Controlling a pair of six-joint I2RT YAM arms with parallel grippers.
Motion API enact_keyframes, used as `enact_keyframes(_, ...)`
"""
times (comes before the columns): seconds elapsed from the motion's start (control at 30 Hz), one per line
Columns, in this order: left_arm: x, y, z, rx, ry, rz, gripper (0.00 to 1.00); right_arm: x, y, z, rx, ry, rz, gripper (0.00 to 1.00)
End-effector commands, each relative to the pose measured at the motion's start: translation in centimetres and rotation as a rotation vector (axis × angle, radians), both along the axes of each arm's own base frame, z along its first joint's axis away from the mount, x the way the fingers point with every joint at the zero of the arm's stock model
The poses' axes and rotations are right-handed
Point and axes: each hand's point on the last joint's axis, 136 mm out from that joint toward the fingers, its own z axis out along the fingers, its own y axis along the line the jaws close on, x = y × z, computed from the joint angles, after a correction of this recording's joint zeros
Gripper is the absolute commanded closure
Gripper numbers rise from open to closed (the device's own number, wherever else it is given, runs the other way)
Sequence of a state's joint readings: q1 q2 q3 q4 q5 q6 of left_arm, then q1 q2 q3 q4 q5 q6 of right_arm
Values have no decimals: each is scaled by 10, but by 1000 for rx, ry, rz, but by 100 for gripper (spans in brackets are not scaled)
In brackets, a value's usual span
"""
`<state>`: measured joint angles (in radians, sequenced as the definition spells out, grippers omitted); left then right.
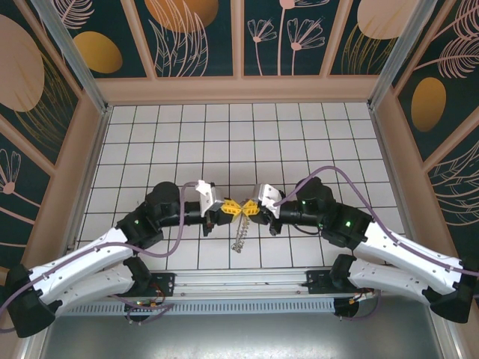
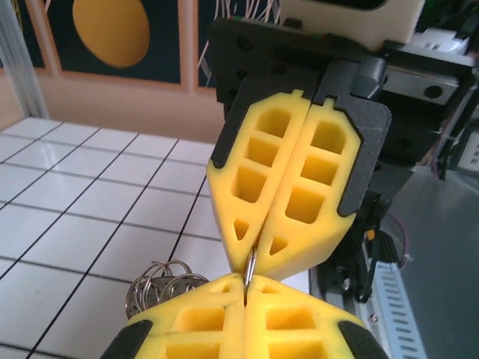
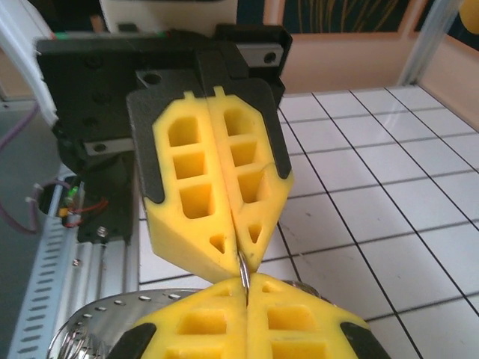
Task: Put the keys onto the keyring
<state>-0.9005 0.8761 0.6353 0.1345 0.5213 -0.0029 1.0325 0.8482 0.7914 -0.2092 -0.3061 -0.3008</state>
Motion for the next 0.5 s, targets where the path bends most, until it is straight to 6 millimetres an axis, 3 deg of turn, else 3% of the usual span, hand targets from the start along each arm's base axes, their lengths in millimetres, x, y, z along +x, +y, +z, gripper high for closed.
enact_keyframes(0.0, 15, -2, 6, 77, -51, 61, 91, 4, 11, 7, -20, -46, 17, 100)
enact_keyframes(0.1, 21, -2, -5, 150, -49, 76, 86, 10, 17, 4, -55, -49, 12, 100)
enact_keyframes(0.23, 23, -4, -12, 175, -48, 73, 91, 12, 20, 5, -65, -55, 17, 100)
enact_keyframes(0.3, 23, -7, -12, 167, -48, 61, 100, 13, 21, 4, -76, -55, 15, 100)
enact_keyframes(0.47, 15, -9, 3, 78, -65, 24, 100, 7, 19, 7, -52, -46, 36, 100)
